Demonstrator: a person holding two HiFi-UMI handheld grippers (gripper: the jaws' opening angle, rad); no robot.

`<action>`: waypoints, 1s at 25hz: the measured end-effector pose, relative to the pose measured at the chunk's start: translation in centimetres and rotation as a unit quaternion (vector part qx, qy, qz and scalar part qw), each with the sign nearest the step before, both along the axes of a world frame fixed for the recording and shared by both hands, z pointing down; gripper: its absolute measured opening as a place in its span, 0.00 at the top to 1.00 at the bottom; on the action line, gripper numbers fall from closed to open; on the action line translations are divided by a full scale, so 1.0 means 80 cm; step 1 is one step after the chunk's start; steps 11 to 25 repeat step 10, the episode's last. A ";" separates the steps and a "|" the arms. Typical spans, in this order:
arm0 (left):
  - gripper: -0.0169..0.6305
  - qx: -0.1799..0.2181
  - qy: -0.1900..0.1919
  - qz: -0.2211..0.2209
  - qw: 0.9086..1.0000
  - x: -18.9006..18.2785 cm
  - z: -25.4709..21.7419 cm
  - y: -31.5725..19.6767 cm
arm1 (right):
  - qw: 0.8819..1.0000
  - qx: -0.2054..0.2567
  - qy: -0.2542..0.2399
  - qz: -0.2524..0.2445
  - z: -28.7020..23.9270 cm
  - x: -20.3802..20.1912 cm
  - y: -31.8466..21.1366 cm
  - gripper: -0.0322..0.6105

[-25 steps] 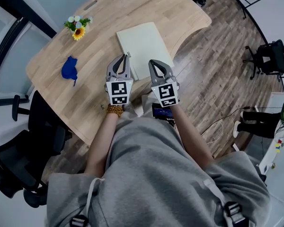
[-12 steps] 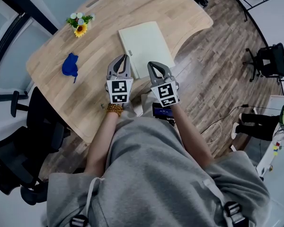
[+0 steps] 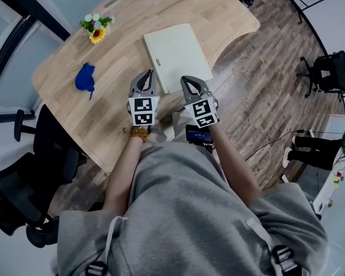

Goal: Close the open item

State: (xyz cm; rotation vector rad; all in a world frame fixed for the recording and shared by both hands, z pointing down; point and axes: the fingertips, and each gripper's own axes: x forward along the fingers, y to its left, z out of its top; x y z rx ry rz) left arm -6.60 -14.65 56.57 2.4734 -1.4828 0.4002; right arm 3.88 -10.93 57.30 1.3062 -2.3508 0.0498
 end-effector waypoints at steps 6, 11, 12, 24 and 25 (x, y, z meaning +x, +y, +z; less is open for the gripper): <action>0.94 -0.014 -0.007 0.004 1.000 0.002 0.017 0.002 | 1.000 -0.015 0.020 -0.015 0.021 0.009 -0.002 0.93; 0.94 -0.020 -0.009 0.006 1.000 0.005 0.023 0.003 | 0.998 -0.016 0.039 -0.035 0.032 0.014 -0.004 0.93; 0.94 -0.020 -0.009 0.006 1.000 0.005 0.023 0.003 | 0.998 -0.016 0.039 -0.035 0.032 0.014 -0.004 0.93; 0.94 -0.020 -0.009 0.006 1.000 0.005 0.023 0.003 | 0.998 -0.016 0.039 -0.035 0.032 0.014 -0.004 0.93; 0.94 -0.020 -0.009 0.006 1.000 0.005 0.023 0.003 | 0.998 -0.016 0.039 -0.035 0.032 0.014 -0.004 0.93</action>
